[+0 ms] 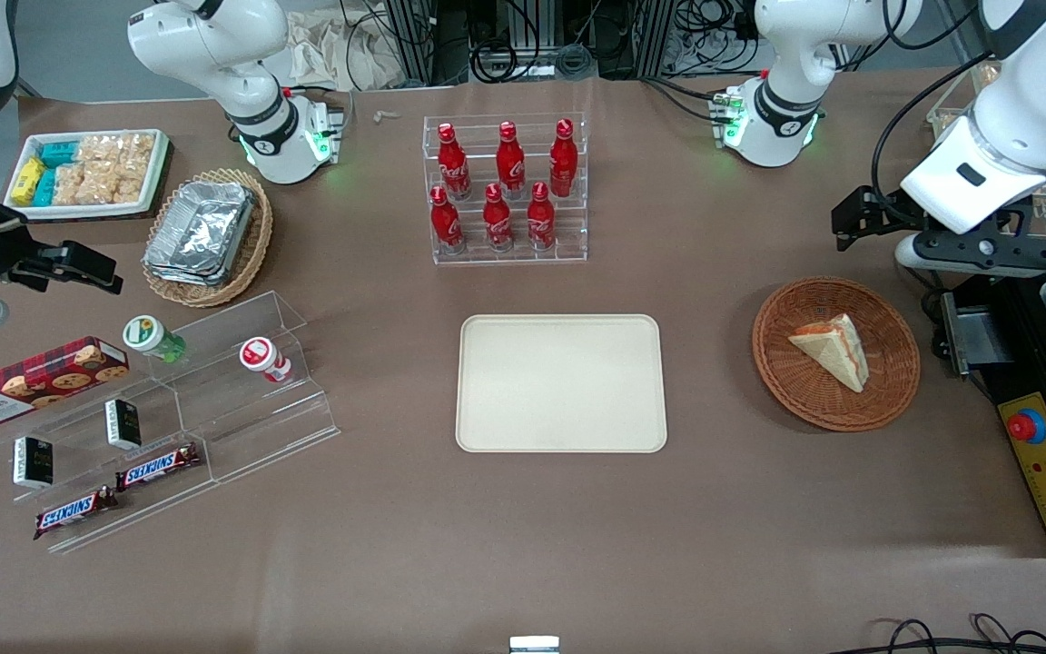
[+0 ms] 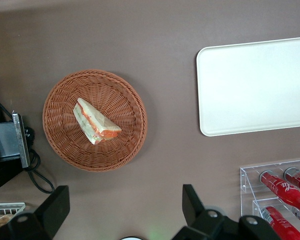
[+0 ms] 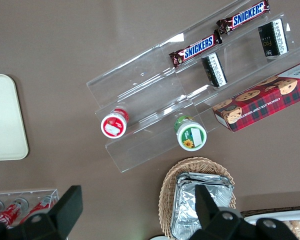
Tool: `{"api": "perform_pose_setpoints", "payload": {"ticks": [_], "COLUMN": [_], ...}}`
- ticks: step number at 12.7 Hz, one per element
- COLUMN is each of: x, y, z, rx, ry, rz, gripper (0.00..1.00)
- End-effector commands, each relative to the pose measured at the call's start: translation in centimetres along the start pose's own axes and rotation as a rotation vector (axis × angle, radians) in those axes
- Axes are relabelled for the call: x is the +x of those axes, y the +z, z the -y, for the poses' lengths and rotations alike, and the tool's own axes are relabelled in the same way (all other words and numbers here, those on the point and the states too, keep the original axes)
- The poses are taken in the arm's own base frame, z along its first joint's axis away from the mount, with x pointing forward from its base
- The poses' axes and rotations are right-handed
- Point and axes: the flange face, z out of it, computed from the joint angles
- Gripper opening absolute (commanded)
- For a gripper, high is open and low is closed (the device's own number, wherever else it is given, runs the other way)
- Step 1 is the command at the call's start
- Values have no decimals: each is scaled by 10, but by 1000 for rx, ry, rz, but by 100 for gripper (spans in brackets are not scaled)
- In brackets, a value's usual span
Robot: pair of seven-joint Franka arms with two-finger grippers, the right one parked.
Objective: Place sandwich from basket to tray
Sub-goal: 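Move the left gripper over the wicker basket above the sandwich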
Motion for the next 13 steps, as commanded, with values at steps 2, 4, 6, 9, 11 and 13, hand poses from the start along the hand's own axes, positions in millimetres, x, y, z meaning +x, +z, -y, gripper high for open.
{"api": "perform_pose_setpoints", "payload": {"ticks": [2,4,6,9,11,13], "x": [-3,-3,-4,-16,-30,-45], "y": [-8,-8,-5,0,4,14], "z": [0,1,3,31,53,66], "rx": [4,4,7,22,18,35], "ry": [-17,-40,-58,-169,-216,-249], "rz": [-1,0,11,51,70,82], "gripper": [100,100,100,100,100,100]}}
